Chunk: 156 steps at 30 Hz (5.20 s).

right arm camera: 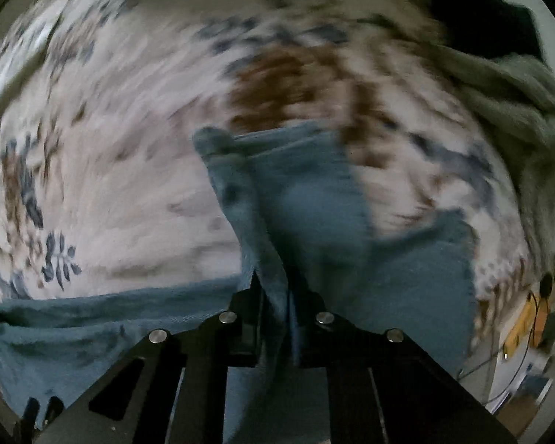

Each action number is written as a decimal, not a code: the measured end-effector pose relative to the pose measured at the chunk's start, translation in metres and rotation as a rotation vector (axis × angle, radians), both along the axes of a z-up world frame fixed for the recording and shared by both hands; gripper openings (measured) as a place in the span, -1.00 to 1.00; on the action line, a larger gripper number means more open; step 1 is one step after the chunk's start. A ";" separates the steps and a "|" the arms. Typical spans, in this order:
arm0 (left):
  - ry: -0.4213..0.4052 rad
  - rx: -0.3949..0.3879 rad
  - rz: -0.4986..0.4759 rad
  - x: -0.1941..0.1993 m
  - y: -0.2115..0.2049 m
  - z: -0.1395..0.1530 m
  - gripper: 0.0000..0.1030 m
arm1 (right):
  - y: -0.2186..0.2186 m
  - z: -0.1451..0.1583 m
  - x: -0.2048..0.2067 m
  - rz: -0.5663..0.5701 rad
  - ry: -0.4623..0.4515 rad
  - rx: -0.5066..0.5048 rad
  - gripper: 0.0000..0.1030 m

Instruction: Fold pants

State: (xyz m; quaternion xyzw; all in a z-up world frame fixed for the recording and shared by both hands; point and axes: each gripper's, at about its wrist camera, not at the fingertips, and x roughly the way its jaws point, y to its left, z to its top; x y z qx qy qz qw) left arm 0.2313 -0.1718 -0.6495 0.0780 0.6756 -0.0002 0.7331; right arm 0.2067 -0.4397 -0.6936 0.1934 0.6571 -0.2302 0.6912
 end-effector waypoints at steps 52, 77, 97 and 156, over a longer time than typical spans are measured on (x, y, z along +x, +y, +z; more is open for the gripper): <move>0.091 0.109 -0.094 0.091 -0.021 -0.055 0.43 | 0.062 -0.065 0.020 -0.408 0.155 0.174 -0.35; 0.048 0.130 0.005 0.086 0.063 -0.018 0.42 | 0.113 -0.082 0.009 -0.526 0.178 0.525 -0.21; 0.014 0.109 0.163 0.088 0.145 -0.004 0.42 | 0.281 -0.008 0.119 0.468 0.080 0.423 -0.32; 0.091 0.157 0.088 0.073 0.152 -0.024 1.00 | 0.330 -0.001 0.167 0.947 0.108 0.293 -0.11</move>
